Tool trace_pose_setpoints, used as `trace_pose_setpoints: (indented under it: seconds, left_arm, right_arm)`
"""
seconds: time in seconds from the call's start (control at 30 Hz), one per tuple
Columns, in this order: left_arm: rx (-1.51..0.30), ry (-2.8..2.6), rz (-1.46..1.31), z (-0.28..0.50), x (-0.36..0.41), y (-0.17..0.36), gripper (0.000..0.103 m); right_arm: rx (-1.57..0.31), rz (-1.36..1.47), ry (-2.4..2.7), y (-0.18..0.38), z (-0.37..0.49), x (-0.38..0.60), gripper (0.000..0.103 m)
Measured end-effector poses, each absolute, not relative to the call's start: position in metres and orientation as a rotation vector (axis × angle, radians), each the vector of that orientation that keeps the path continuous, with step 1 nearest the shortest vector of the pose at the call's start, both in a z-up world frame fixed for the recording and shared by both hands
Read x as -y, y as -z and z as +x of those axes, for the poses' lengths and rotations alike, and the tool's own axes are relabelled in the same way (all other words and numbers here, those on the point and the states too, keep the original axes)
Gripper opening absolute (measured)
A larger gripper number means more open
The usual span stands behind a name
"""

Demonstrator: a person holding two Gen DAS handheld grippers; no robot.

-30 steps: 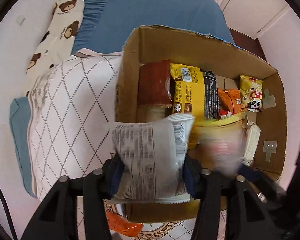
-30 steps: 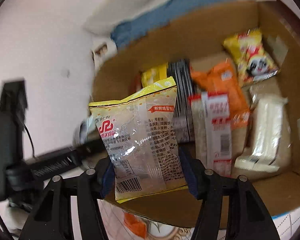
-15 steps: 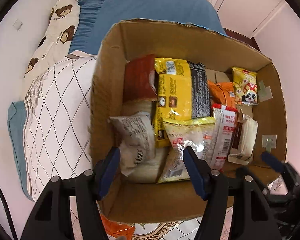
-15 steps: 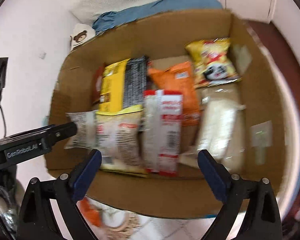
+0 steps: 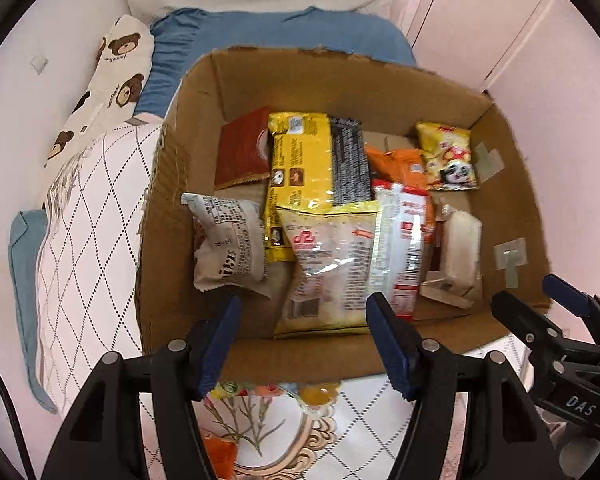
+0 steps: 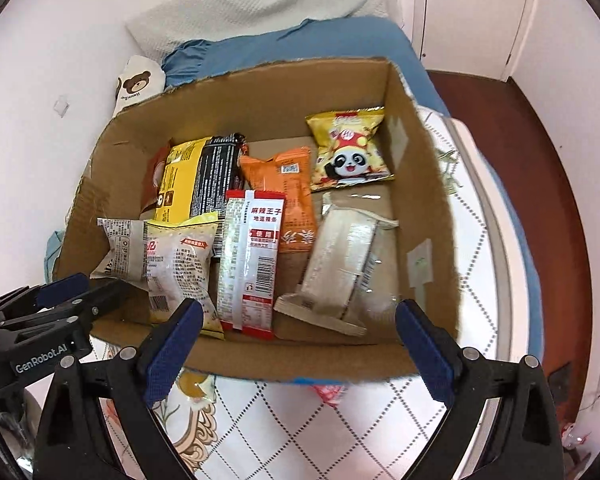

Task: Organize snacks
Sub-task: 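Carry both bread bags into the box and open both tools, then grasp the orange packet with the left tool while the right tool grasps the green candy bag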

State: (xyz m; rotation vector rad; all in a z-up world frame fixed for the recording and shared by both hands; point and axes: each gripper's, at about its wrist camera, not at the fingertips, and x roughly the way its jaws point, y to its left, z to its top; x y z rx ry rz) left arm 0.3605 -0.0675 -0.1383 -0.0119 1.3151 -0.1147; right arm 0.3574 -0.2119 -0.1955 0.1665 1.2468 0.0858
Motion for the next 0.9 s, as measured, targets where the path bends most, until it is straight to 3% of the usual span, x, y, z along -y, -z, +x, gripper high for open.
trace_pose_setpoints:
  seconds: [0.57, 0.9]
  left_arm:
    - [-1.017, 0.128, 0.027, 0.28, 0.087, 0.065, 0.063]
    - [-0.931, 0.124, 0.023, 0.249, 0.085, 0.038, 0.063]
  right_arm:
    - [-1.001, 0.098, -0.036, 0.111, 0.275, 0.222, 0.099]
    - [-0.943, 0.142, -0.07, 0.082, 0.241, 0.222, 0.099]
